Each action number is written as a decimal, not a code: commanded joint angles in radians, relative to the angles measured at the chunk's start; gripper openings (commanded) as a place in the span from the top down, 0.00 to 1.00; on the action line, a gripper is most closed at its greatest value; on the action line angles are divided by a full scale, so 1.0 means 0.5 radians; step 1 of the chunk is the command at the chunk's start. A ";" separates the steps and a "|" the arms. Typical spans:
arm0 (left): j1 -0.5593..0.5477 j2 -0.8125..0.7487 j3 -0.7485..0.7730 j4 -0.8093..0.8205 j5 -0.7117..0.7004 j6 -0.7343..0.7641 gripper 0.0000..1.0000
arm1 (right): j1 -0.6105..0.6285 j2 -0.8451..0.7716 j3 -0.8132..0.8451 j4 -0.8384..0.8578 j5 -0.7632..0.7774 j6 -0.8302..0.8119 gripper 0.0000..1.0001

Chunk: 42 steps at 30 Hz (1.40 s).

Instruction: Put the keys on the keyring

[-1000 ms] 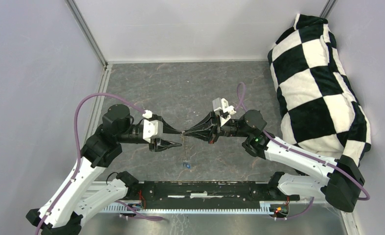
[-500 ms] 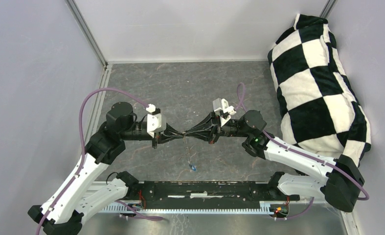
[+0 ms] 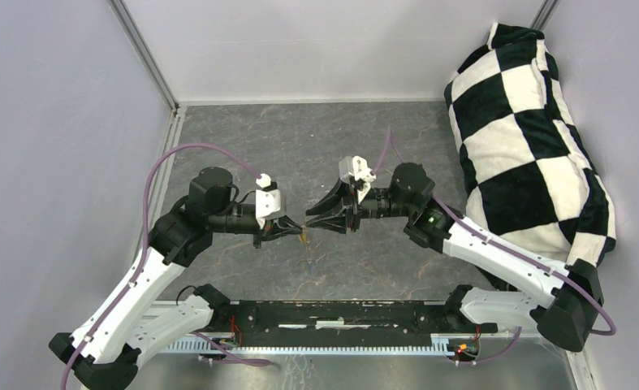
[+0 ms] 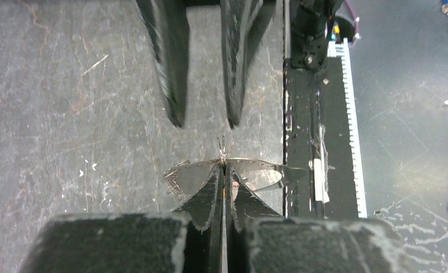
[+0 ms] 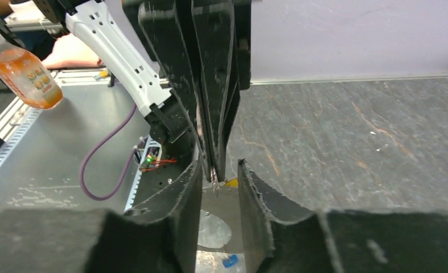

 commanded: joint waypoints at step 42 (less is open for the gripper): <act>-0.003 0.089 0.235 -0.304 -0.077 0.398 0.98 | 0.110 0.555 1.102 -1.543 -0.066 -0.764 0.85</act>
